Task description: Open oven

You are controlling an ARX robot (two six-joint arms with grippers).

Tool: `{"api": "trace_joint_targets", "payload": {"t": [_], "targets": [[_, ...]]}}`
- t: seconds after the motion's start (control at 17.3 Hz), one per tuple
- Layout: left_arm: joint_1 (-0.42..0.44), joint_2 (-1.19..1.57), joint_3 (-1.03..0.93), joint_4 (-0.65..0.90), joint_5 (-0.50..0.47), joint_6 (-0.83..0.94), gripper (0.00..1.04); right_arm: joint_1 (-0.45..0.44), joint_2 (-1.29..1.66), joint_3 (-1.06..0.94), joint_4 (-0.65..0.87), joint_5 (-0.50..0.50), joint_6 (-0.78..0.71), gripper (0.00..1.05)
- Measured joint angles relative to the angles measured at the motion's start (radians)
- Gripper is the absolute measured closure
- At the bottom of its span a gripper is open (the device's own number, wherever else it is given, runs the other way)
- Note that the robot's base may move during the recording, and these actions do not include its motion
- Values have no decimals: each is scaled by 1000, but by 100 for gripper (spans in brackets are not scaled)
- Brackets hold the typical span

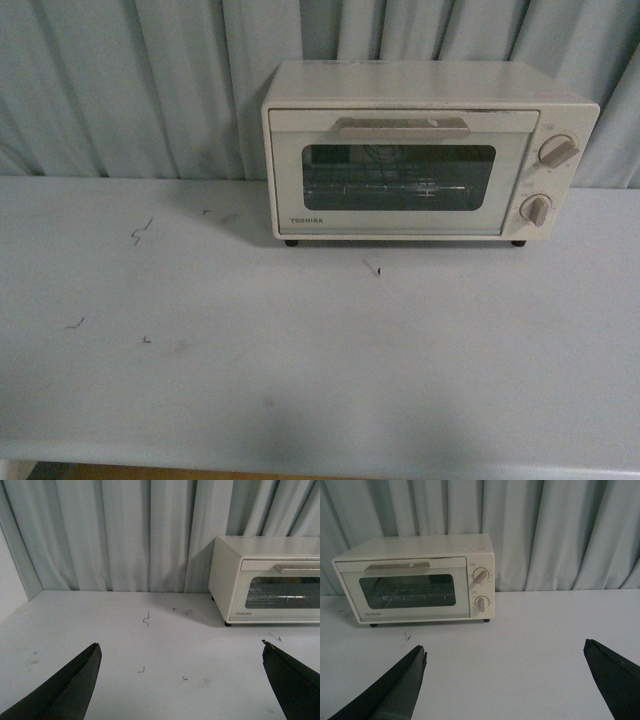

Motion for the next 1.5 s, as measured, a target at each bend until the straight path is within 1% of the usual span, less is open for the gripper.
{"api": "trace_joint_targets", "payload": {"t": [1.5], "targets": [[0,0,0,5,0,0,7,0,0,0,6,0,0,7]]}}
